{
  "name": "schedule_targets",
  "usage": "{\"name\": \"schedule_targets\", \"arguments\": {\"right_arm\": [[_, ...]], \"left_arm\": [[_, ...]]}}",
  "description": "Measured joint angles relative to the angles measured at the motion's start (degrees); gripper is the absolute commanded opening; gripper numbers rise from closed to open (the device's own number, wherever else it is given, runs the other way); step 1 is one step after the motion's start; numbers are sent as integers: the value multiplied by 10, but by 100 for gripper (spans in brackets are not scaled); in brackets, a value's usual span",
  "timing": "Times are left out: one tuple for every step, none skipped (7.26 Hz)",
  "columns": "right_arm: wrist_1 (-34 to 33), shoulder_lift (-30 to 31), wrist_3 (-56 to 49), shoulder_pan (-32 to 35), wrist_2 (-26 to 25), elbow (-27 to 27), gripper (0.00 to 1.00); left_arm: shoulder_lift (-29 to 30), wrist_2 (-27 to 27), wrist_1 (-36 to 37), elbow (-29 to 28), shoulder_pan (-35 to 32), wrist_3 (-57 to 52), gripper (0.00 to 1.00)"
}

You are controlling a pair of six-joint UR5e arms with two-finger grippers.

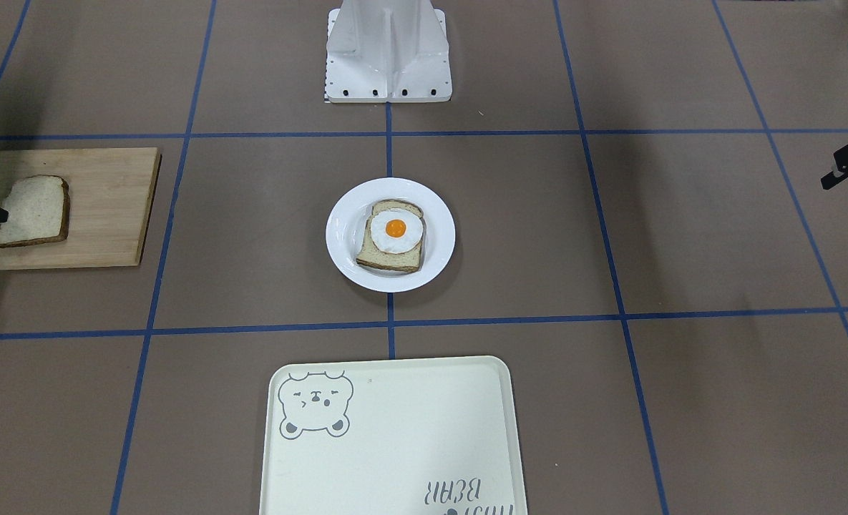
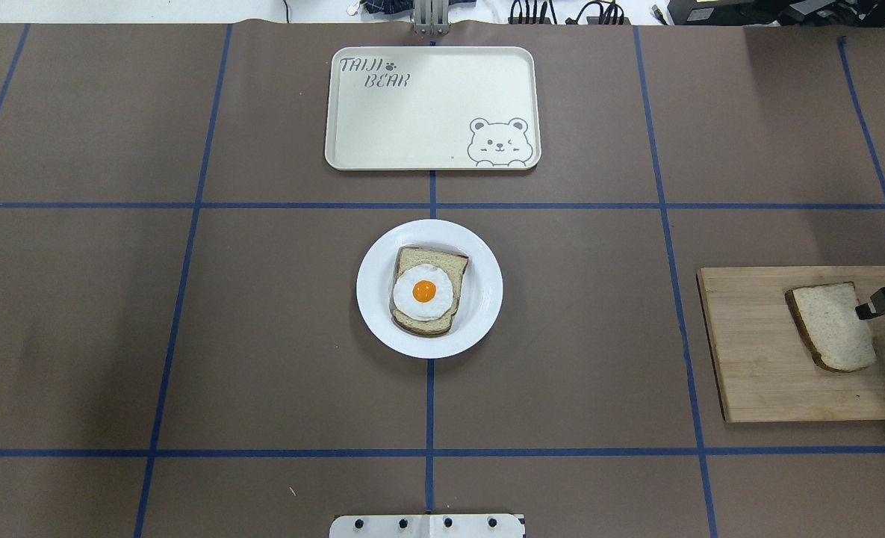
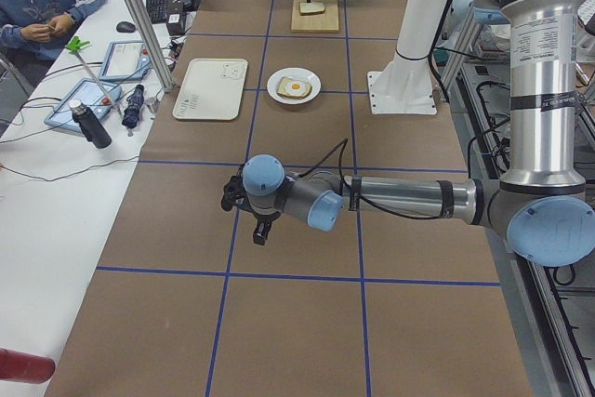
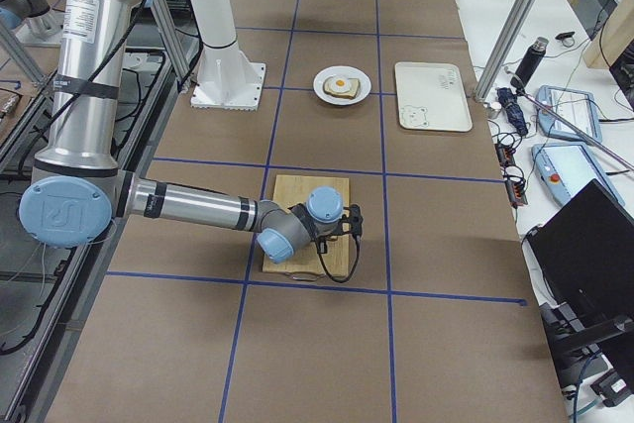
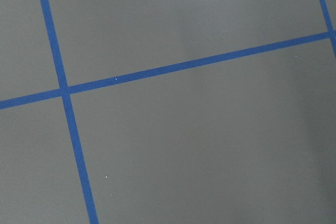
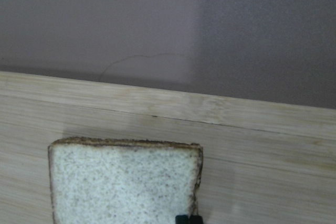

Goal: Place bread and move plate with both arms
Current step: 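Close the right gripper on the bread edge and lift it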

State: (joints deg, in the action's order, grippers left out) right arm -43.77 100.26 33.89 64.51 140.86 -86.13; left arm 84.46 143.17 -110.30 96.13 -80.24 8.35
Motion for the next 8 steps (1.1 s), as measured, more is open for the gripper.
{"name": "schedule_targets", "arguments": {"right_arm": [[0, -2, 1, 0, 1, 0, 0], [-1, -4, 2, 2, 5, -2, 0], [-1, -6, 3, 5, 15, -6, 0], [-2, -9, 5, 9, 30, -9, 0], [-4, -15, 7, 13, 46, -11, 0], [-5, -27, 18, 19, 69, -11, 0], [-6, -47, 43, 27, 97, -12, 0], [-6, -69, 78, 35, 123, -12, 0]], "left_arm": [[0, 0, 0, 0, 0, 0, 98], [0, 0, 0, 0, 0, 0, 98], [0, 0, 0, 0, 0, 0, 98], [0, 0, 0, 0, 0, 0, 98], [0, 0, 0, 0, 0, 0, 98], [0, 0, 0, 0, 0, 0, 98], [0, 0, 0, 1, 0, 0, 98], [0, 0, 0, 1, 0, 0, 98]]}}
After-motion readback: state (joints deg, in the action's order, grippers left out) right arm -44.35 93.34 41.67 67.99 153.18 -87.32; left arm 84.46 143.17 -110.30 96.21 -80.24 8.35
